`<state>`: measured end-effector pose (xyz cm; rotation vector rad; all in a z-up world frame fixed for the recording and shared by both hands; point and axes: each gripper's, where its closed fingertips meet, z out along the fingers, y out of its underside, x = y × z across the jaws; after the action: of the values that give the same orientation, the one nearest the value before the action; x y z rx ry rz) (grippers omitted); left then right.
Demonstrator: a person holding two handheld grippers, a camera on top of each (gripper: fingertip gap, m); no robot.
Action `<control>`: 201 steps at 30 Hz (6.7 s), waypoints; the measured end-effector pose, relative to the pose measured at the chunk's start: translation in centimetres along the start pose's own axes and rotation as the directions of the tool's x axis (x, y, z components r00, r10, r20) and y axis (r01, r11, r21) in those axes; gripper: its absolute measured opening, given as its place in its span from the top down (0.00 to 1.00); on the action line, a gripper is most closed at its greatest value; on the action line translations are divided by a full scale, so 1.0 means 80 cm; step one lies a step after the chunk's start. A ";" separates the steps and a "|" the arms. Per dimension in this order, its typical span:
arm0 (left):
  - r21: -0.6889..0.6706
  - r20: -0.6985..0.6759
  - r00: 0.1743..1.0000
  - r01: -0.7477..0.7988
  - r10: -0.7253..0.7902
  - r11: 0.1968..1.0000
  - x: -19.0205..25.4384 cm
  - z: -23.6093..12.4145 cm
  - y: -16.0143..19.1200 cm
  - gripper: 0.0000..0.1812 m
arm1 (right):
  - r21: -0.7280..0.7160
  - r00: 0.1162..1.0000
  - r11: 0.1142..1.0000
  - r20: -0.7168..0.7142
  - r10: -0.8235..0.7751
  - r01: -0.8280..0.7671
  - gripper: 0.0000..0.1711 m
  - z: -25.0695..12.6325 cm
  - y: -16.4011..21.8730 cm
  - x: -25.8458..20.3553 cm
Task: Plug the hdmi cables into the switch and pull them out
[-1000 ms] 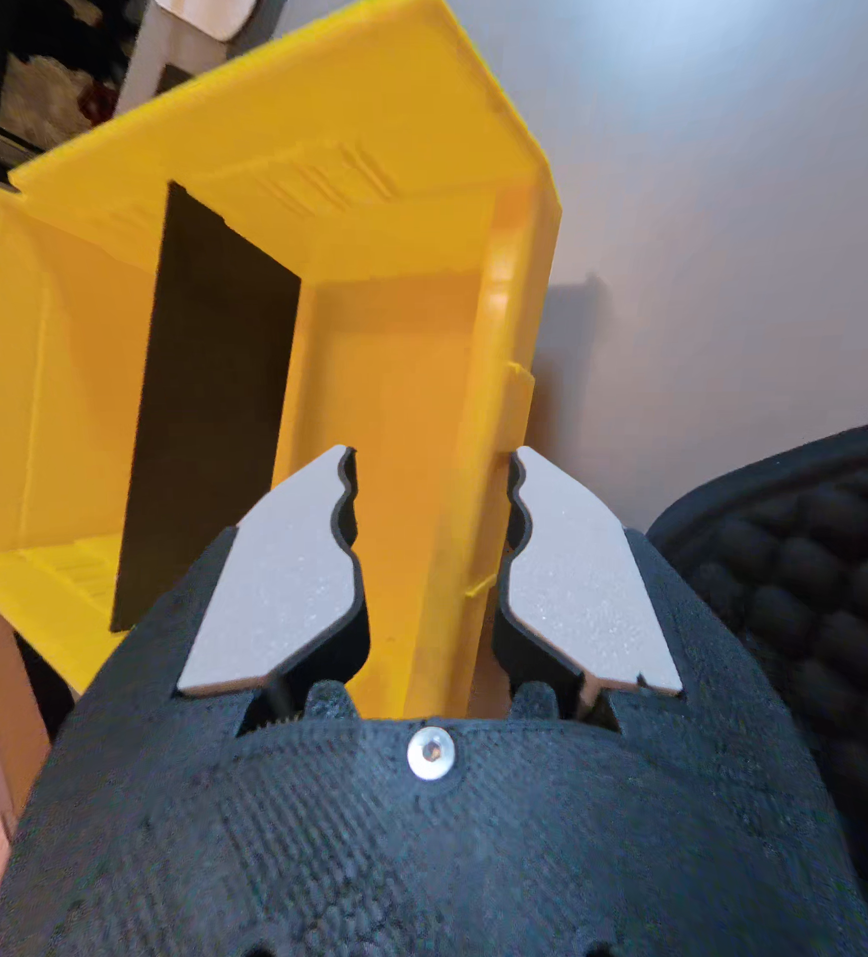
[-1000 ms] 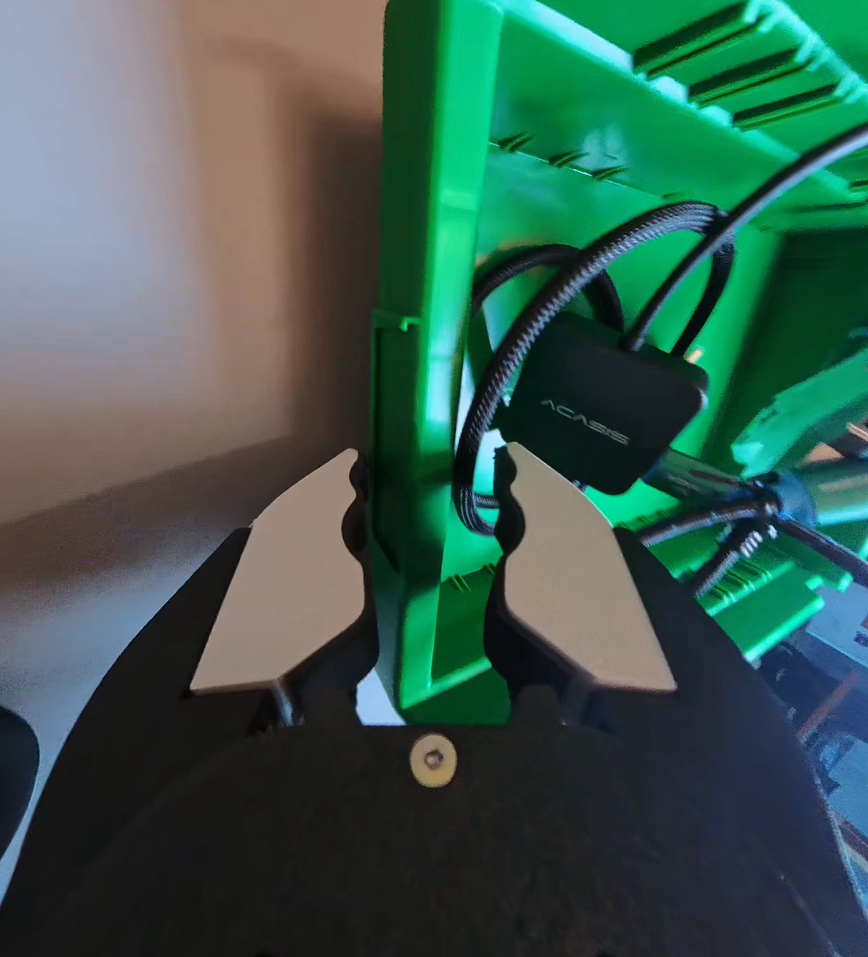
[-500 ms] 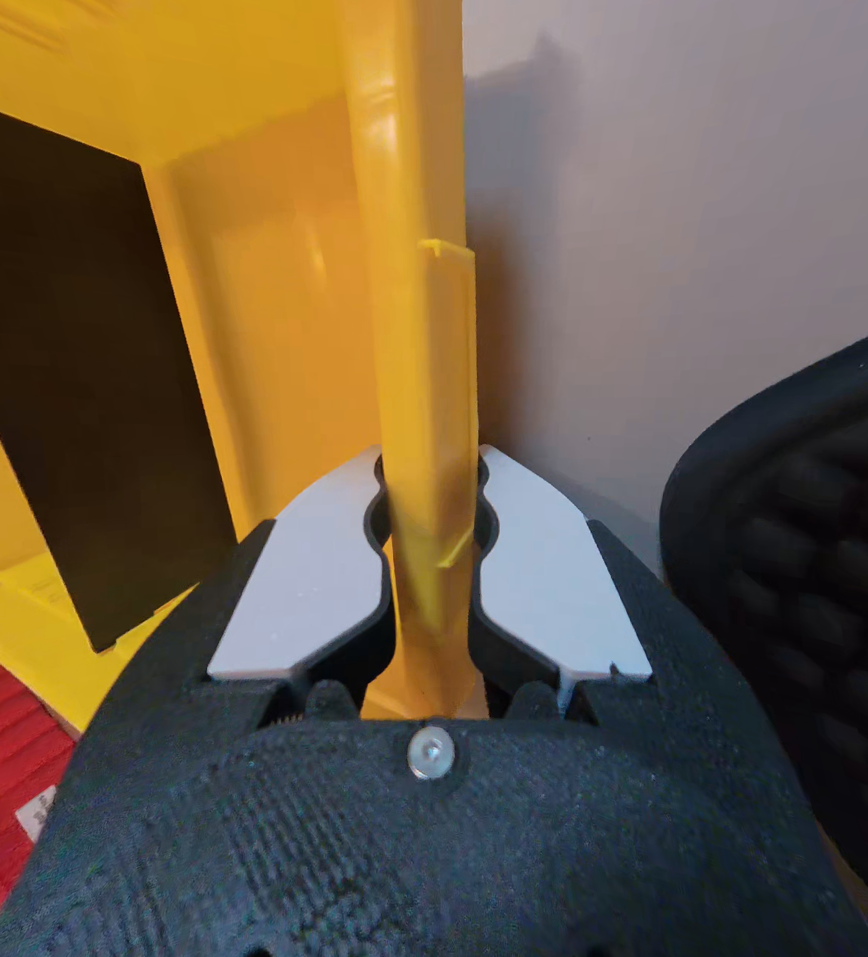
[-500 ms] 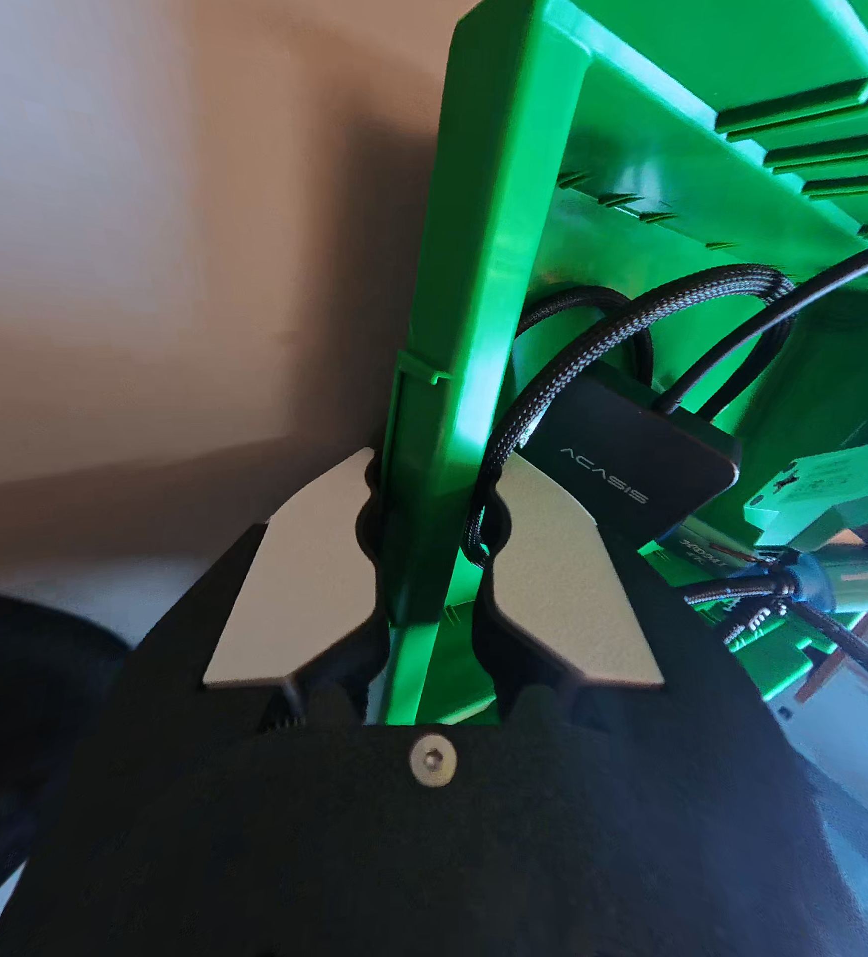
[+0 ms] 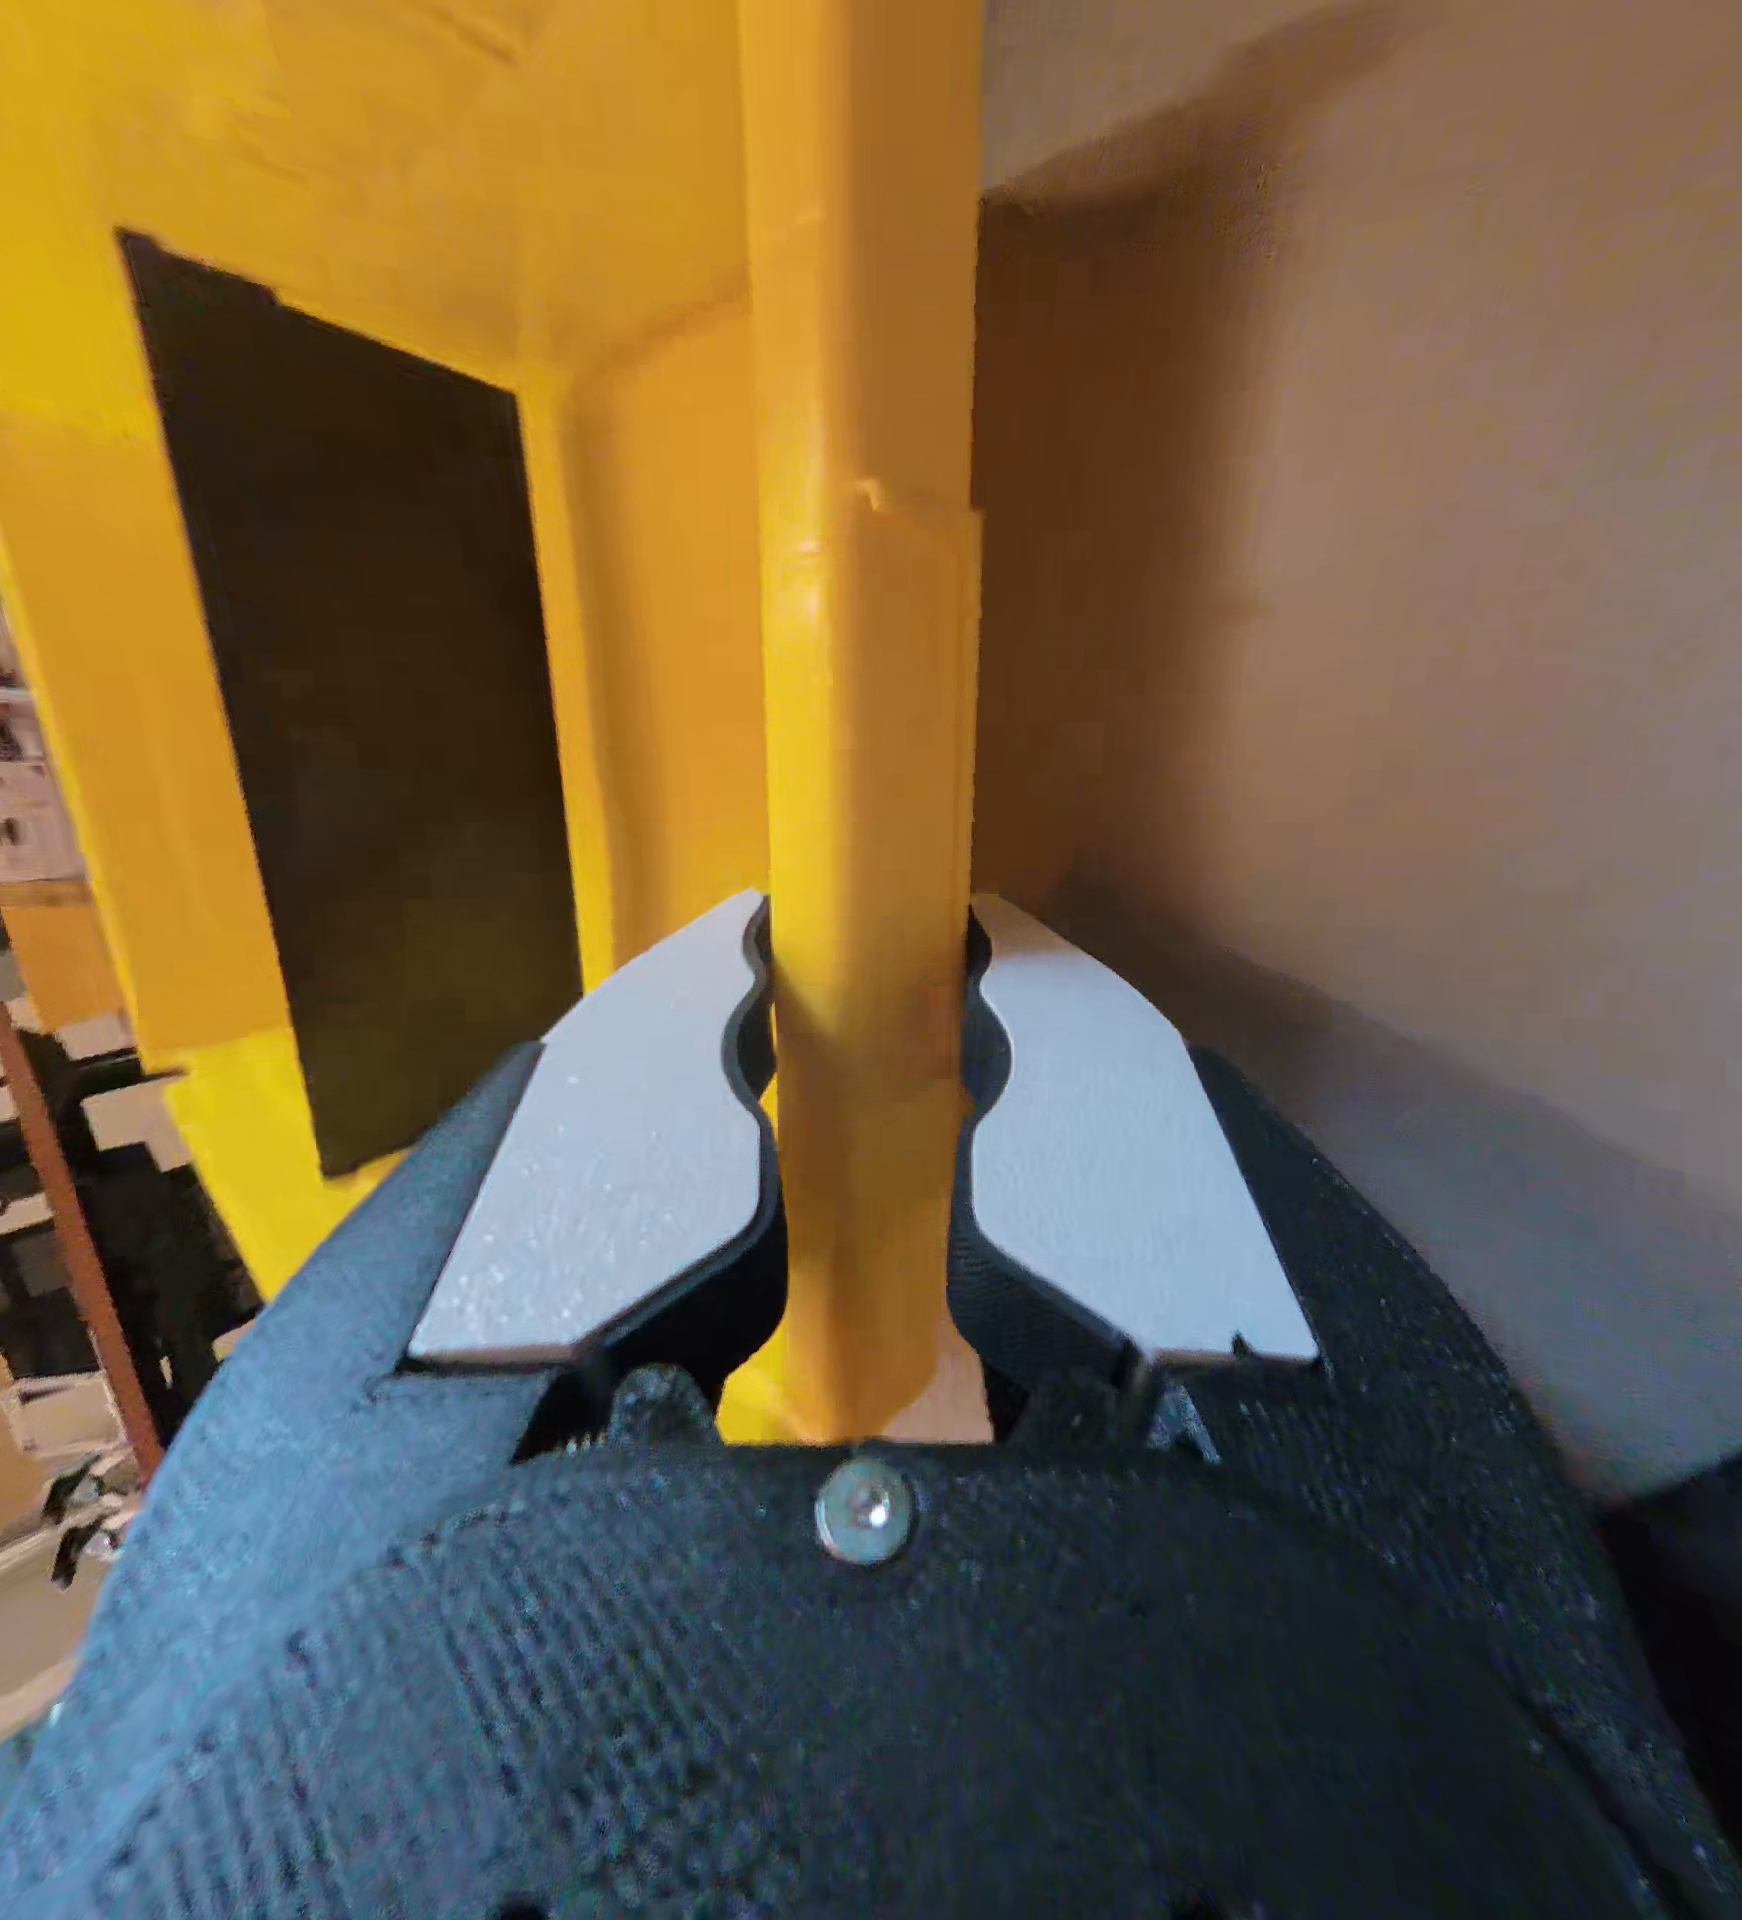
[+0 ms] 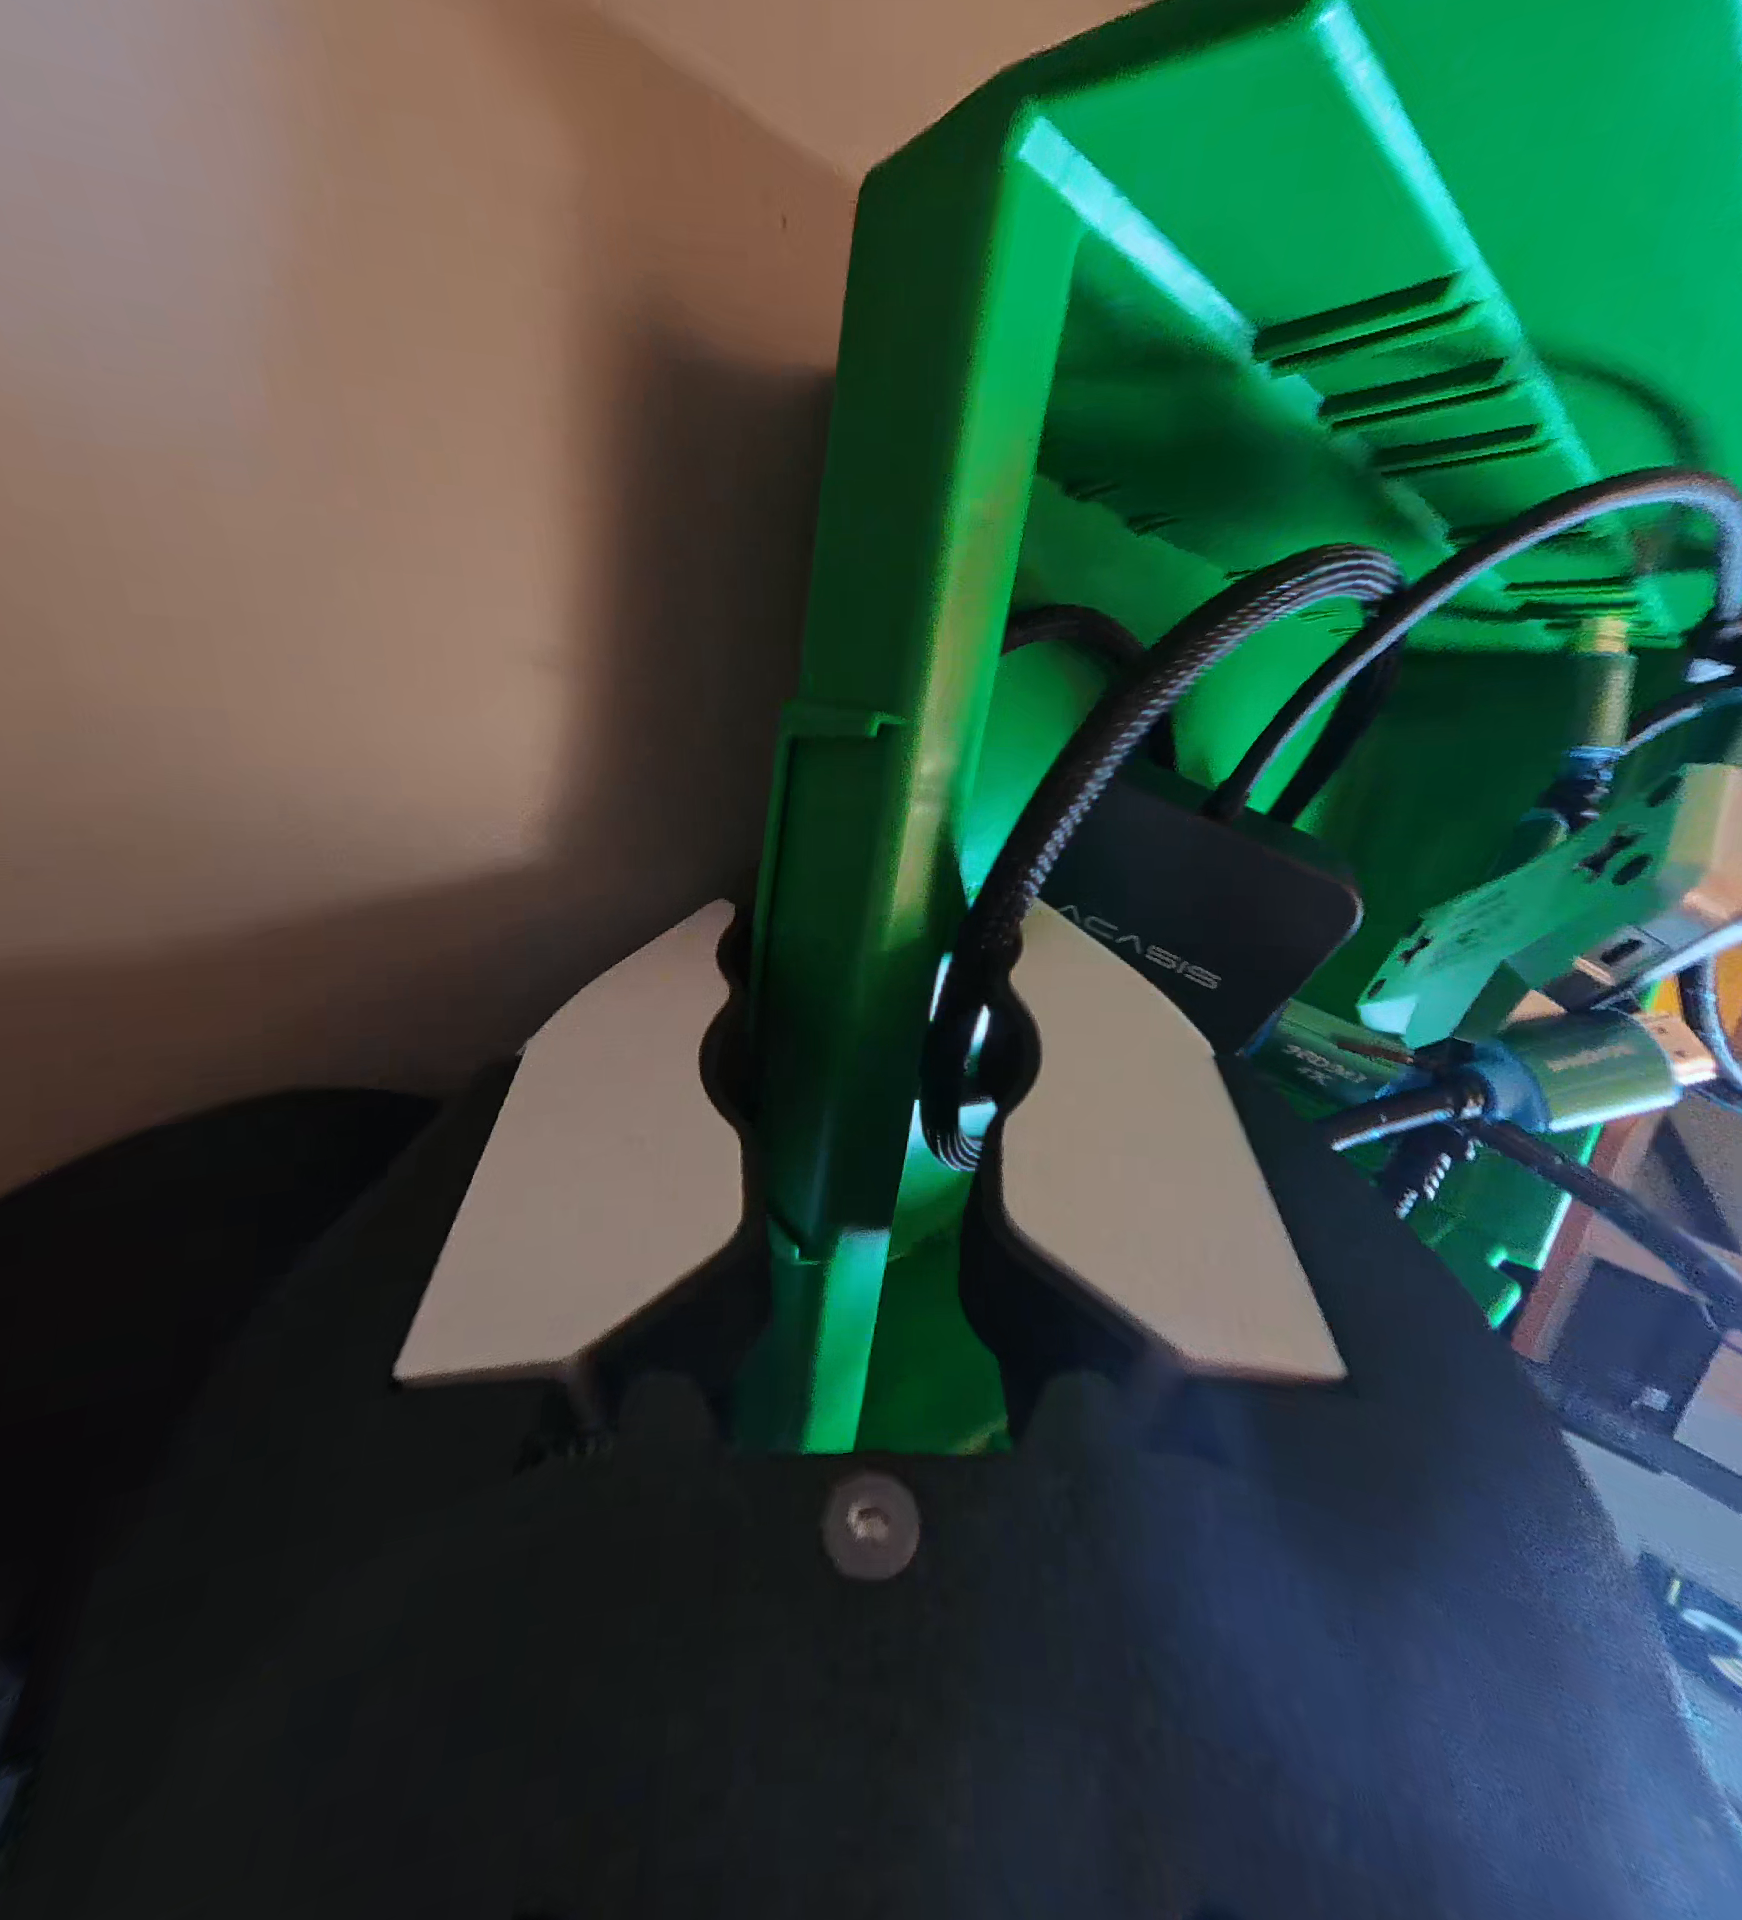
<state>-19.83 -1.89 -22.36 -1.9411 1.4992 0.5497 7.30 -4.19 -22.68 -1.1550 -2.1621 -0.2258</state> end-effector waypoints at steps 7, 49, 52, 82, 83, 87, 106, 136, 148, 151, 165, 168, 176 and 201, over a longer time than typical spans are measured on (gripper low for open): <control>0.279 0.084 0.928 0.329 -0.364 0.902 0.009 -0.057 -0.045 0.83 | 0.547 0.828 0.716 -0.069 0.556 -0.435 0.80 -0.128 -0.025 0.047; 0.629 -0.101 0.649 0.629 -0.754 0.458 0.000 -0.109 -0.251 0.89 | 0.479 0.399 0.488 -0.281 0.873 -0.730 0.94 -0.120 0.104 0.075; 0.673 -0.091 0.650 0.598 -0.754 0.434 -0.020 -0.146 -0.248 0.89 | 0.506 0.421 0.545 -0.346 0.838 -0.669 0.94 -0.149 0.081 0.089; 0.548 0.396 0.214 0.725 -0.893 0.417 0.084 -0.290 0.235 0.90 | 0.638 0.800 0.591 0.066 0.596 -0.493 0.93 0.089 -0.402 0.161; 0.540 0.411 0.203 0.731 -0.889 0.416 0.080 -0.275 0.238 0.90 | 0.598 0.794 0.616 0.056 0.606 -0.513 0.92 0.102 -0.393 0.165; 0.553 0.390 0.187 0.736 -0.902 0.391 0.039 -0.221 0.241 0.92 | 0.488 0.771 0.650 0.078 0.632 -0.582 0.84 0.118 -0.356 0.174; -0.155 0.030 0.960 0.278 -0.277 0.948 0.045 -0.126 0.140 0.75 | -0.076 0.966 0.992 0.232 0.113 -0.097 0.78 0.165 -0.159 0.143; -0.062 0.254 0.835 0.517 -0.487 0.854 -0.001 -0.062 0.152 0.82 | -0.076 0.848 0.859 -0.225 0.480 -0.506 0.76 0.085 0.097 0.154; 0.297 0.221 0.546 0.751 -0.808 0.589 -0.083 -0.169 0.186 0.83 | 0.521 0.671 0.535 0.105 0.734 -0.666 0.78 0.007 -0.022 0.148; 0.211 0.125 0.544 0.803 -0.830 0.558 -0.094 -0.154 0.198 0.83 | 0.500 0.688 0.552 0.129 0.714 -0.668 0.79 0.019 -0.025 0.135; -0.376 -0.033 0.624 0.716 -0.781 0.589 -0.090 -0.026 0.220 0.80 | 0.504 0.738 0.600 0.119 0.664 -0.621 0.86 0.021 -0.028 0.116; -0.336 -0.058 0.627 0.720 -0.776 0.607 -0.094 -0.038 0.207 0.87 | 0.518 0.736 0.592 0.114 0.667 -0.617 0.87 0.016 -0.024 0.118; -0.054 -0.117 0.668 0.735 -0.735 0.676 -0.125 -0.141 0.143 0.92 | 0.582 0.705 0.502 0.183 0.686 -0.640 0.88 0.001 -0.036 0.127; 0.628 -0.404 0.824 0.566 -0.397 0.535 -0.043 -0.128 -0.201 0.83 | 0.437 0.276 -0.198 0.797 0.537 -0.877 0.92 -0.055 -0.094 0.154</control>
<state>-5.73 -3.83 -9.18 -1.6432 0.9562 -0.4884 -1.36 -2.27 -10.45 -1.5384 -0.9085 1.6601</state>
